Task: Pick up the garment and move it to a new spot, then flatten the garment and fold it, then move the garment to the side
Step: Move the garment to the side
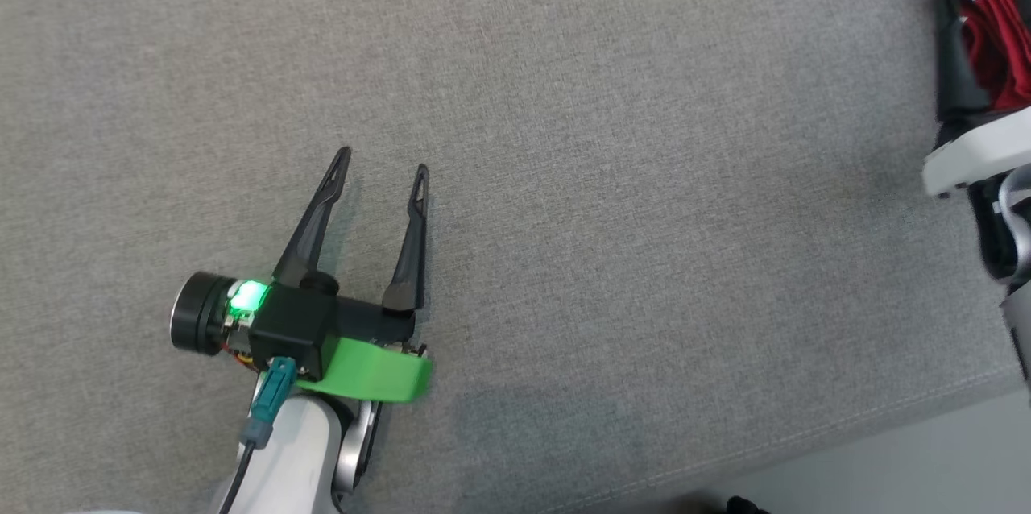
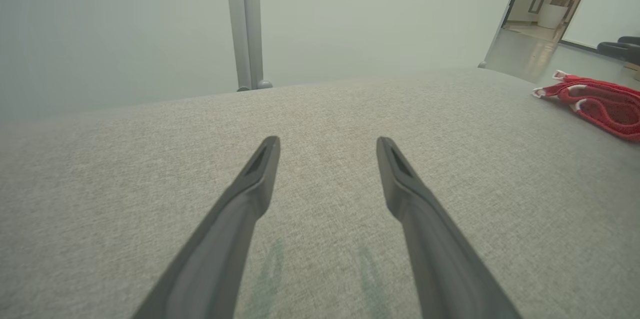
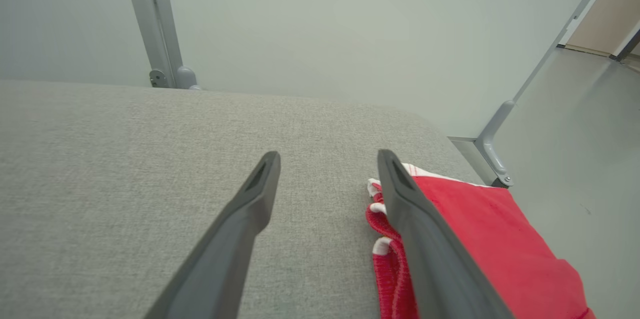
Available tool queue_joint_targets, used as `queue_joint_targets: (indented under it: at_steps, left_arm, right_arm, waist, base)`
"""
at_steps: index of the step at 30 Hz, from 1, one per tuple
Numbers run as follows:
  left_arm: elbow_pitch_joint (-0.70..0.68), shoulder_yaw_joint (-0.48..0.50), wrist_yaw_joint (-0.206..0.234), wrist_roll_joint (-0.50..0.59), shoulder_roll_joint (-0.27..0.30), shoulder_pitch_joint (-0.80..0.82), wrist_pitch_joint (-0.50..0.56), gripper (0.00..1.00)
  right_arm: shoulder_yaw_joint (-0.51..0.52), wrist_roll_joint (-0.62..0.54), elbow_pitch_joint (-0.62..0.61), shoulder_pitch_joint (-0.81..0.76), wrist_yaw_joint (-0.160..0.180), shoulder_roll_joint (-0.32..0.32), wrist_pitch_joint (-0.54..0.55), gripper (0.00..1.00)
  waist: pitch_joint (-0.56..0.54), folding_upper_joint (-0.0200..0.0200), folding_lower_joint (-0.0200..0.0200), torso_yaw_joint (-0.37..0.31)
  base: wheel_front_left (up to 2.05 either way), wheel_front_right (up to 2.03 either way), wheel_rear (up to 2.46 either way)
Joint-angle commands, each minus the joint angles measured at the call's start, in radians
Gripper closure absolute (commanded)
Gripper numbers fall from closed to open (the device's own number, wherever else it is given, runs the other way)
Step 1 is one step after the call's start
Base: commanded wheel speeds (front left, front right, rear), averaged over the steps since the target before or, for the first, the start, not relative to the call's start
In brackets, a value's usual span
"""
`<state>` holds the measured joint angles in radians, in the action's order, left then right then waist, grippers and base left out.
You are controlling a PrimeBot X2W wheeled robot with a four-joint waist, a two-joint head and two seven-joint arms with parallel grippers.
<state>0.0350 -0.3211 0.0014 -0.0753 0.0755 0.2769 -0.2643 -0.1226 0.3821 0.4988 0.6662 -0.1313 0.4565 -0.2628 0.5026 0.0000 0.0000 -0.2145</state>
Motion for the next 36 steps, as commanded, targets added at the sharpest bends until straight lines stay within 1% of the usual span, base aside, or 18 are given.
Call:
queue_joint_targets:
  at_steps: [1,4,7,9,12,17,20,23,28,31,36]
  left_arm:
    - [0.015,0.012,0.011,-0.019,-0.004,-0.025,0.000,0.00]
    - [0.050,0.047,0.044,-0.059,-0.014,-0.062,0.000,0.00]
    - [0.080,0.078,0.070,-0.097,-0.019,-0.097,0.000,0.00]
    - [0.092,0.097,0.079,-0.117,-0.022,-0.120,0.000,0.00]
    - [0.110,0.127,0.084,-0.140,-0.023,-0.151,0.000,0.00]
    - [0.107,0.159,0.066,-0.137,-0.025,-0.205,0.000,0.00]
    - [0.089,0.172,0.050,-0.130,-0.025,-0.244,0.000,0.00]
    - [0.059,0.182,0.045,-0.124,-0.025,-0.290,0.000,0.00]
    - [0.004,0.180,0.031,-0.124,-0.025,-0.345,0.000,0.00]
    - [-0.013,0.175,0.024,-0.115,-0.024,-0.367,0.000,0.00]
    - [-0.003,0.166,0.005,-0.082,-0.024,-0.394,0.000,0.00]
  right_arm:
    - [-0.008,0.004,-0.017,-0.036,0.001,-0.015,-0.003,0.00]
    - [-0.033,0.029,-0.045,-0.099,0.001,-0.070,-0.003,0.00]
    - [-0.061,0.048,-0.064,-0.158,0.001,-0.106,-0.003,0.00]
    - [-0.074,0.059,-0.077,-0.194,0.001,-0.131,-0.003,0.00]
    - [-0.081,0.045,-0.112,-0.247,0.001,-0.161,-0.003,0.00]
    - [-0.080,-0.022,-0.192,-0.340,0.001,-0.195,-0.003,0.00]
    - [-0.068,-0.069,-0.250,-0.406,0.001,-0.216,-0.003,0.00]
    - [-0.059,-0.113,-0.306,-0.468,0.001,-0.237,-0.003,0.00]
    - [-0.004,-0.160,-0.402,-0.578,0.001,-0.279,-0.003,0.00]
    - [0.017,-0.190,-0.429,-0.639,0.001,-0.294,-0.003,0.00]
    - [0.034,-0.209,-0.434,-0.709,0.001,-0.313,-0.003,0.00]
  waist:
    - [-0.099,0.0000,0.0000,0.068]
    - [-0.154,0.0000,0.0000,0.098]
    - [-0.209,0.0000,0.0000,0.129]
    - [-0.244,0.0000,0.0000,0.147]
    - [-0.293,0.0000,0.0000,0.168]
    - [-0.372,0.0000,0.0000,0.197]
    - [-0.422,0.0000,0.0000,0.206]
    - [-0.463,0.0000,0.0000,0.206]
    - [-0.502,0.0000,0.0000,0.213]
    - [-0.519,0.0000,0.0000,0.215]
    - [-0.535,0.0000,0.0000,0.215]
  base:
    - [0.00,0.00,0.00]
    - [0.00,0.00,0.00]
    - [0.00,0.00,0.00]
    - [0.00,0.00,0.00]
    - [0.00,0.00,0.00]
    - [0.00,0.00,0.00]
    - [0.00,0.00,0.00]
    - [0.00,0.00,0.00]
    - [0.00,0.00,0.00]
    - [0.00,0.00,0.00]
    - [0.00,0.00,0.00]
